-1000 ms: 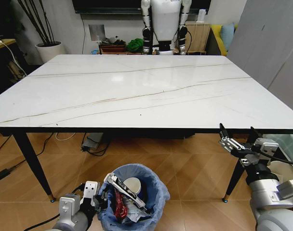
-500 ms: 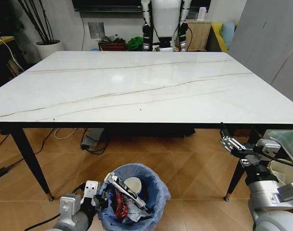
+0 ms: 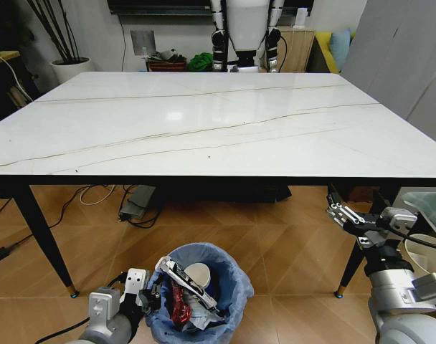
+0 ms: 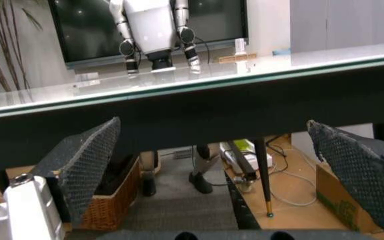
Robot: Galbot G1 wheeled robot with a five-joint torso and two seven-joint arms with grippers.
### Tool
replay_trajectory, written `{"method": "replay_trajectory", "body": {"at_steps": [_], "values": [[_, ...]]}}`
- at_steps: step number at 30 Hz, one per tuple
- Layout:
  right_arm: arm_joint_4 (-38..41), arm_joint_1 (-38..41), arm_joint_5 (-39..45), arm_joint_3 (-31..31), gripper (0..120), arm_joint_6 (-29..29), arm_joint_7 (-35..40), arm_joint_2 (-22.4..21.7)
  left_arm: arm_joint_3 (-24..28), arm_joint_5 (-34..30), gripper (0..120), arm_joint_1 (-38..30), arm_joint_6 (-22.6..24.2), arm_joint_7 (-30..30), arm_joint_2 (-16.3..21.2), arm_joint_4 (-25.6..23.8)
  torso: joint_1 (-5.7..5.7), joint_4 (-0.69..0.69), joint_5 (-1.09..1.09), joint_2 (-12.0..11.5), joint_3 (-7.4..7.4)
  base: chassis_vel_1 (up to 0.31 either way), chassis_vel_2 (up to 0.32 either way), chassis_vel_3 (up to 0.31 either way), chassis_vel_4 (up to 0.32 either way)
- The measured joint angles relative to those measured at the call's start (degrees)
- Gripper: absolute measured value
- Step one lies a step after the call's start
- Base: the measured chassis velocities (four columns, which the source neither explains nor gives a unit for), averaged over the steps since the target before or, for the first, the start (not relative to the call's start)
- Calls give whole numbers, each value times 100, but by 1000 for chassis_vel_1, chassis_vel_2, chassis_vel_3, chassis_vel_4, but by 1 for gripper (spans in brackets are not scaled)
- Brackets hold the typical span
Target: Pick up the trash bin and place the trash from the table into it.
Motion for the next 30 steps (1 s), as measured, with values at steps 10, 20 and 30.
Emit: {"method": "replay_trajectory", "body": {"at_steps": [10,20,30], "values": [[0,-17,-78,-78,100,1,-1,6,-4,0,0,2,0,0,-3,0,-80,0,0,-242,-163,0,0,0,0],[0,-41,-150,-141,100,21,-6,29,-5,-1,0,29,0,0,-15,0,-159,0,0,-486,-326,0,0,0,0],[0,-71,-292,-264,100,32,-11,75,-32,14,0,70,0,-1,-50,0,-221,0,0,-701,-479,0,0,0,0]]}}
